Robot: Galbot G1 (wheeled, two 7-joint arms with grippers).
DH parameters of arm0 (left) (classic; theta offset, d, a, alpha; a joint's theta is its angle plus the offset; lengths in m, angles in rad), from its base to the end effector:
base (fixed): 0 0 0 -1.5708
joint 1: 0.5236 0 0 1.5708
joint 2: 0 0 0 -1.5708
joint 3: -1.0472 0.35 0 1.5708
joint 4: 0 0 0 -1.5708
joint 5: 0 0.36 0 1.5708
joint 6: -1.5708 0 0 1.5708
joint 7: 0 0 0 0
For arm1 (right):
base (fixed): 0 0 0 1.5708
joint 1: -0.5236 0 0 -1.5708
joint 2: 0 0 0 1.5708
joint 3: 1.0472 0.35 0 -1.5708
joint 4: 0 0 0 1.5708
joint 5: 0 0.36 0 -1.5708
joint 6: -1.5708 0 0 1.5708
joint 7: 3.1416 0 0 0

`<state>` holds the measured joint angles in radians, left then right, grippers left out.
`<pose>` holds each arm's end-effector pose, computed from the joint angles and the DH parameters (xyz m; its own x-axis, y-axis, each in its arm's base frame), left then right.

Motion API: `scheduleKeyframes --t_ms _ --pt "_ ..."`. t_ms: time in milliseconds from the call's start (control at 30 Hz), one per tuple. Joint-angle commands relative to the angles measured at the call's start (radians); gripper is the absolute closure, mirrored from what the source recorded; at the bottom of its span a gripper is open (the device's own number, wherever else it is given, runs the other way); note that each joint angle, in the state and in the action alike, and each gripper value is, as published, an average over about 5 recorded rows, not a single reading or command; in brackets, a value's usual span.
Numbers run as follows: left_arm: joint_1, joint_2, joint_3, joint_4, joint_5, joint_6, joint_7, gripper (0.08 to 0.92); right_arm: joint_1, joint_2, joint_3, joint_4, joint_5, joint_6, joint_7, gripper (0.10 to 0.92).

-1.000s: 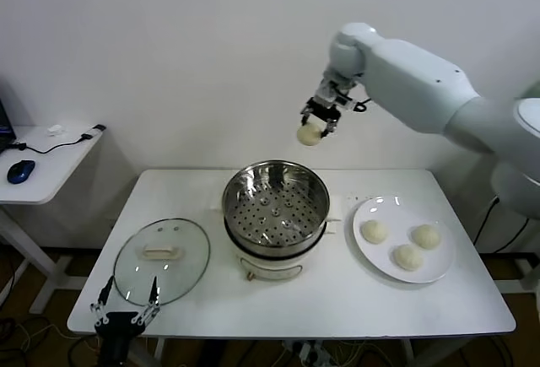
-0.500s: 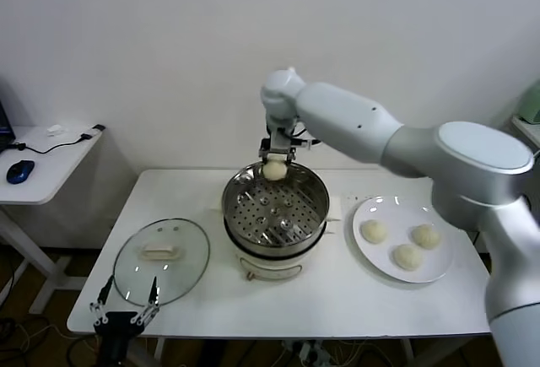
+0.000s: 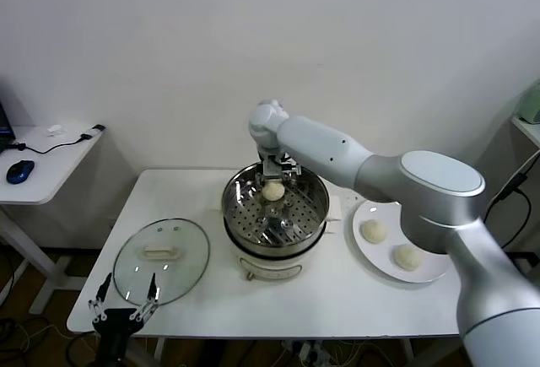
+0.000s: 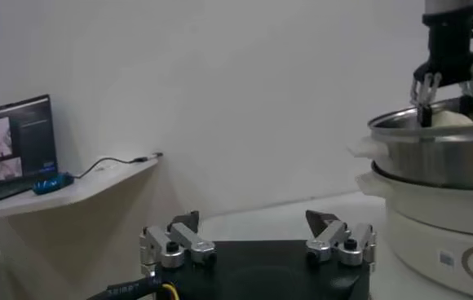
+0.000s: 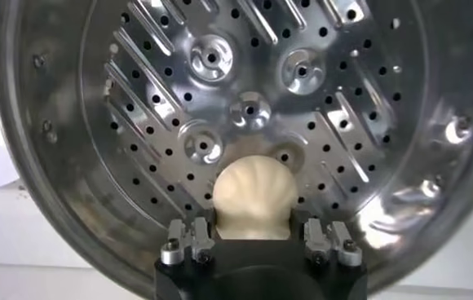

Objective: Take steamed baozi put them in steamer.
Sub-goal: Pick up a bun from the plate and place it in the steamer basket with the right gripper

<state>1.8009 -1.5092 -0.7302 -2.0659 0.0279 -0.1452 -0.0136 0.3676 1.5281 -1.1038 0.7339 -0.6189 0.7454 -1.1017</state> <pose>0.1066 0.0759 -0.3395 -0.9863 -0.1367 0.0929 -0.1145 0.9705 0.2121 0.6173 0.2142 -0.1109 -0.2788 0.0457 0.9593 -0.0173 -0.9989 0.0425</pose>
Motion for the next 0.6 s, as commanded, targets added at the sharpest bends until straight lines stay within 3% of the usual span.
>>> scheduleKeyframes --t_ms 33,267,367,600 --pt "-0.009 -0.001 0.001 -0.002 0.0 0.008 0.0 0.177 -0.023 0.012 -0.009 -0.019 -0.01 -0.009 0.005 0.402" --pt "-0.013 -0.002 0.002 0.003 0.001 0.01 0.0 0.177 0.015 0.0 -0.026 0.006 0.05 -0.021 -0.004 0.23" --pt "-0.017 -0.001 0.001 0.004 0.001 0.012 -0.001 0.177 0.051 -0.022 -0.03 0.037 0.096 -0.021 -0.015 0.206" --pt "-0.022 0.001 0.003 -0.001 0.001 0.018 -0.001 0.177 0.296 -0.171 -0.185 0.191 0.498 -0.144 -0.059 0.203"
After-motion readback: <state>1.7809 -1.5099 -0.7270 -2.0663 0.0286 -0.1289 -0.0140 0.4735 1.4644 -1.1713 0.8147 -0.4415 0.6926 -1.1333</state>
